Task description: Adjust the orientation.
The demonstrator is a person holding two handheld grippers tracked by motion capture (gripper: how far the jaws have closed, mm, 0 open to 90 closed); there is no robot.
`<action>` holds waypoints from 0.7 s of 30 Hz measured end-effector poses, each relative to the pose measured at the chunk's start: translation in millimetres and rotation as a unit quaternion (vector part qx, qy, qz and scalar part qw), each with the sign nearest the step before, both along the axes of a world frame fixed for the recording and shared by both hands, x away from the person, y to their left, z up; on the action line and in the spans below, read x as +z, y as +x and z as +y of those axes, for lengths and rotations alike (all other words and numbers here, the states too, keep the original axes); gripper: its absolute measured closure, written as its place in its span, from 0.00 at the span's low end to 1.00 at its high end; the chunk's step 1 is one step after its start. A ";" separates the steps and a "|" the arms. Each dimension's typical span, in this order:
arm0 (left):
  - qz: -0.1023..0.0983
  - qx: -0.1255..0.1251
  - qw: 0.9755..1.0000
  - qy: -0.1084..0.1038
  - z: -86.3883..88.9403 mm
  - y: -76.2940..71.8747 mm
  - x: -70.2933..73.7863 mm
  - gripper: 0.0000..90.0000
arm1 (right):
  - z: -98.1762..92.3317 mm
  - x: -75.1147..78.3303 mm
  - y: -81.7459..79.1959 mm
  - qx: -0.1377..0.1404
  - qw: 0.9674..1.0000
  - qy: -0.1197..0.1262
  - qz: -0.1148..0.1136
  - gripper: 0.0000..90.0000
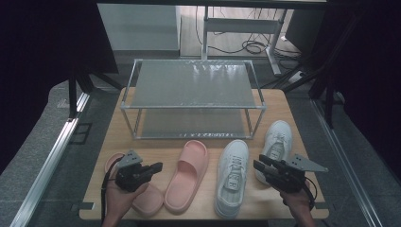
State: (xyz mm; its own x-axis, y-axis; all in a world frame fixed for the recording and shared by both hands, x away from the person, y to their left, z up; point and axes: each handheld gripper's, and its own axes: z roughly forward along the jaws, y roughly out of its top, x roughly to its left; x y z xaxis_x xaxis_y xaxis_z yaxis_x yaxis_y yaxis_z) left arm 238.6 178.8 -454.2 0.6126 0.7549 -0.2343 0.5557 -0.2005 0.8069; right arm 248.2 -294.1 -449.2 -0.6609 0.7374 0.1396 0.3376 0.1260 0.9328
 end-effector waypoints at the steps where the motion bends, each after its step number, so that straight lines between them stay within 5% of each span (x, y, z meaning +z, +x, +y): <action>1: -0.003 0.010 1.000 0.001 5.9 -1.7 1.2 1.00 | 0.9 0.0 0.6 -0.001 1.000 -0.002 0.000 0.69; 13: 0.006 0.097 0.995 0.011 68.0 -17.5 -9.4 1.00 | 4.7 -4.5 4.4 -0.005 1.000 -0.011 0.005 0.69; 21: 0.026 0.151 0.988 0.019 103.6 -24.4 -26.8 1.00 | 5.4 -8.8 7.5 -0.010 1.000 -0.015 0.014 0.69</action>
